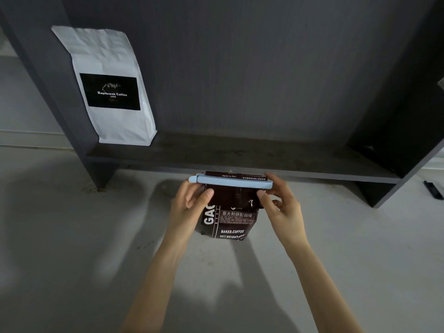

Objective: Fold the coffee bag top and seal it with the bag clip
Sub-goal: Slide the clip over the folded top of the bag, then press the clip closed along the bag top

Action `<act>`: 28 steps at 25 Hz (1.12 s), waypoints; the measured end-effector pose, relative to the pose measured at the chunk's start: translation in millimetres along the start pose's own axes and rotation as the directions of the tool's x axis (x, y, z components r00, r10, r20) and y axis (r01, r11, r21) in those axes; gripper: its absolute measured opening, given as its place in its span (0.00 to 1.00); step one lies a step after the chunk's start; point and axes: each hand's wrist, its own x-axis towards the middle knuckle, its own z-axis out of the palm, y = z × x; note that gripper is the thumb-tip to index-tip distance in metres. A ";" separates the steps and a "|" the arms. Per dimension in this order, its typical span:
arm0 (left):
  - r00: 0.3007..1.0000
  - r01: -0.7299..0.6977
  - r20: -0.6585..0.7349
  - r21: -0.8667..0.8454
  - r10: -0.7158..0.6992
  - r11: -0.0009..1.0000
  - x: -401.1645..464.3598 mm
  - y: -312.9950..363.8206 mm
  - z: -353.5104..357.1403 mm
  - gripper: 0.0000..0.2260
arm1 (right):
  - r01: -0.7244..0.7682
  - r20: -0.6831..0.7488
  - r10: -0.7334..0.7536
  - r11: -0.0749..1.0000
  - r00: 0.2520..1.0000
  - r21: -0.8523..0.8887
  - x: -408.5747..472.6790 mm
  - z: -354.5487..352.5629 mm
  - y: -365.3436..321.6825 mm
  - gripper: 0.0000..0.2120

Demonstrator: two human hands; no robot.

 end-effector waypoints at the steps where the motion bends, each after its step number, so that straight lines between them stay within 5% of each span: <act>1: 0.999 0.003 0.034 0.027 -0.004 1.000 -1.6 -3.8 0.0 0.13 | -0.009 0.008 0.009 1.000 1.000 0.002 -0.9 1.1 4.2 0.18; 5: 0.989 0.080 0.112 0.182 -0.101 0.980 -3.5 -25.7 -2.3 0.17 | -0.056 0.066 0.058 0.998 0.996 -0.042 -1.8 6.0 23.2 0.22; 13: 0.981 0.143 0.058 0.429 -0.186 0.892 -9.7 -53.9 -8.5 0.18 | -0.179 0.123 0.190 0.979 0.974 -0.096 -8.7 19.3 53.6 0.23; 25: 0.998 0.019 0.038 0.476 -0.042 0.879 4.0 2.9 -29.2 0.09 | 0.014 0.092 0.002 0.985 0.996 -0.170 13.3 27.6 6.6 0.20; 28: 0.999 -0.031 0.036 0.487 0.015 0.873 30.3 24.2 -42.1 0.14 | 0.083 0.112 -0.065 0.982 0.992 -0.171 39.6 38.9 -22.8 0.20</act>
